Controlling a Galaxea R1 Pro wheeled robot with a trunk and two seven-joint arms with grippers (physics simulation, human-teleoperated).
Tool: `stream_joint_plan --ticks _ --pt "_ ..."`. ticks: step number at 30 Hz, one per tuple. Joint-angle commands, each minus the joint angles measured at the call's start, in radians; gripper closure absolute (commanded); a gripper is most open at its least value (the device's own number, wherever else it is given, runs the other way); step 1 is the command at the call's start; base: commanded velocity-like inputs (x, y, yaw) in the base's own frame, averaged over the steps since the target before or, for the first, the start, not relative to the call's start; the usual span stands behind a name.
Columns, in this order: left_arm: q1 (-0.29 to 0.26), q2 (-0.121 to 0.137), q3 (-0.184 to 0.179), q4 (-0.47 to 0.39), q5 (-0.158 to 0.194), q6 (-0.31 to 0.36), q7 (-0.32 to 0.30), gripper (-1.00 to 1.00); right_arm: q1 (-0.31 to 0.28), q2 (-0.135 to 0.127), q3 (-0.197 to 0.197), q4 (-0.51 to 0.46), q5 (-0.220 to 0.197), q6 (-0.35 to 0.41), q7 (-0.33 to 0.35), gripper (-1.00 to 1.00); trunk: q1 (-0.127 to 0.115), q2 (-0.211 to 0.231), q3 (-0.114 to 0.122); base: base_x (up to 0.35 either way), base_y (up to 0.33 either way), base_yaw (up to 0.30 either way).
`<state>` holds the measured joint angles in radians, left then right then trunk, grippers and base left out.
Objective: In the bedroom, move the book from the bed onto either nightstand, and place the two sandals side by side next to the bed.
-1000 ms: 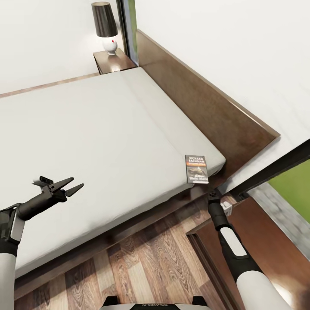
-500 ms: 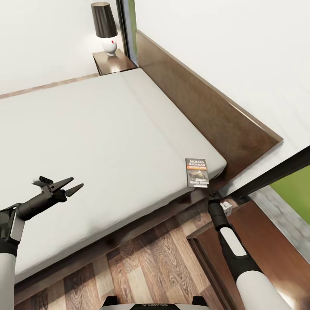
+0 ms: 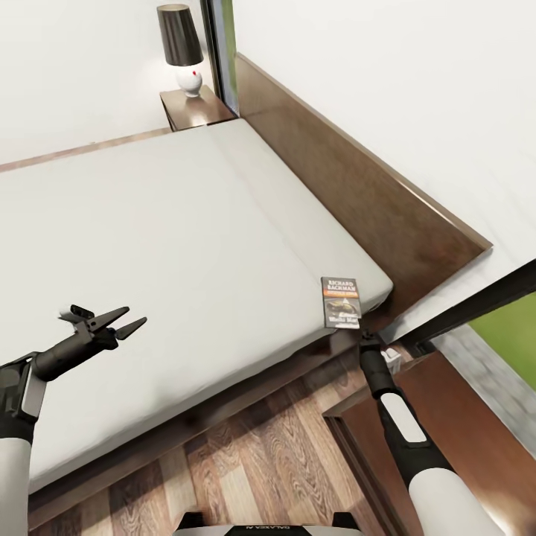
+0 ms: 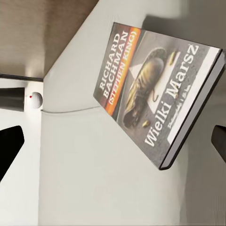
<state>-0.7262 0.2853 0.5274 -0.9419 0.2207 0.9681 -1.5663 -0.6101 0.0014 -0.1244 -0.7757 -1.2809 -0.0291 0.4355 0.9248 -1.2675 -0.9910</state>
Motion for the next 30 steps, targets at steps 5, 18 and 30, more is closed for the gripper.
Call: stream_joint_plan --ticks 5,18,30 --pt "0.000 -0.001 0.000 0.000 -0.001 0.011 -0.004 -1.00 0.000 0.000 0.000 0.001 -0.009 0.000 0.005 -1.00 0.000 0.000 0.000 0.064 0.000 0.000" --pt "0.000 -0.001 0.000 0.000 -0.001 0.011 -0.004 -1.00 0.000 0.000 0.002 0.000 -0.008 0.000 0.006 -1.00 0.000 0.000 0.000 0.004 0.000 0.000" --pt "0.000 -0.001 0.000 0.001 0.000 0.011 -0.004 -1.00 0.000 0.000 -0.001 -0.002 -0.007 0.000 0.010 -1.00 0.000 0.000 0.000 0.000 0.000 0.000"
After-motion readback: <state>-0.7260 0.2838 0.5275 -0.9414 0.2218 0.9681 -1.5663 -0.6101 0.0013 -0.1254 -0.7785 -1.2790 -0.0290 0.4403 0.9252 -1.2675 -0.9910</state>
